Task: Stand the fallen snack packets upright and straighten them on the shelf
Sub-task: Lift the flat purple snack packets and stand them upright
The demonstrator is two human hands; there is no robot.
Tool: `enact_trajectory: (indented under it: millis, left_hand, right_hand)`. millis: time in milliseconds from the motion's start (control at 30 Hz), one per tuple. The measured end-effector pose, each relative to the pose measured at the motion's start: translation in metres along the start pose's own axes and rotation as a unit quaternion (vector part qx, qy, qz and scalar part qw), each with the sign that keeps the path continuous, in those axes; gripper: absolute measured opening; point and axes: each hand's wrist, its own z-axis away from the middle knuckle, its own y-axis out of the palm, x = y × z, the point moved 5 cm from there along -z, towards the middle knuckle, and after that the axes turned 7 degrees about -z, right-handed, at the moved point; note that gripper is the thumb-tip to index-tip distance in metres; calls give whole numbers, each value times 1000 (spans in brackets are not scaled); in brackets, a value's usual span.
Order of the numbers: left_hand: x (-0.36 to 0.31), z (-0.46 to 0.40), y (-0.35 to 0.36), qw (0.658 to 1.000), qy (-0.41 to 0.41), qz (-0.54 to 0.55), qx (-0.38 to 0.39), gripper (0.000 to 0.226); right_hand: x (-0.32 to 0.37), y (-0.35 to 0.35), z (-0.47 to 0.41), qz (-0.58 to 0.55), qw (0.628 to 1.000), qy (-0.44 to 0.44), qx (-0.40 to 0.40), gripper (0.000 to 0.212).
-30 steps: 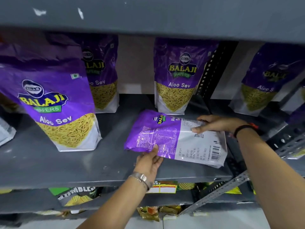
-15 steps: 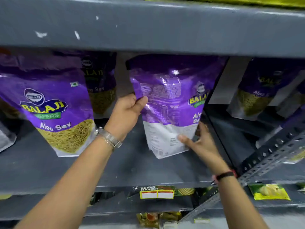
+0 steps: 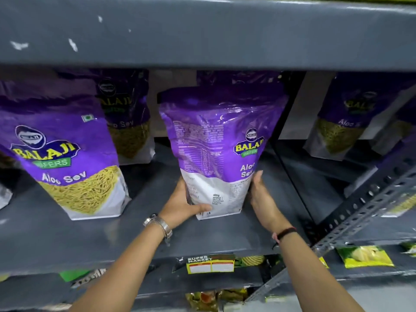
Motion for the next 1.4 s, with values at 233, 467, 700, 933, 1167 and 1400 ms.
enact_trajectory:
  millis: [233,467,700,933,1167,1400]
  left_hand:
    - [-3,2,-13,993,-5,-78,-84,71]
    - [-14,25,38,982,-80,148,-82,64]
    - [-21,16,21,945,-85,289,-128,64]
    - [-24,37,45,986,45,112,-117,125]
    - [-6,13,1,996,32,31,-72,74]
    - [20,9,11,981,2,-185,-49,66]
  right_hand:
    - [-18,-11,17,-96,987,-85,-99,55]
    - [-6,24,-4,-127,991,-43,-28,57]
    - [-14,35,25,-162,976,-107,-103,73]
    - [0,39,-14,-149,987,-57,-28,59]
    - [-17,7,24,-37,985,-124,-115,61]
    - [-30,-6,3,274,956,-102,-15,78]
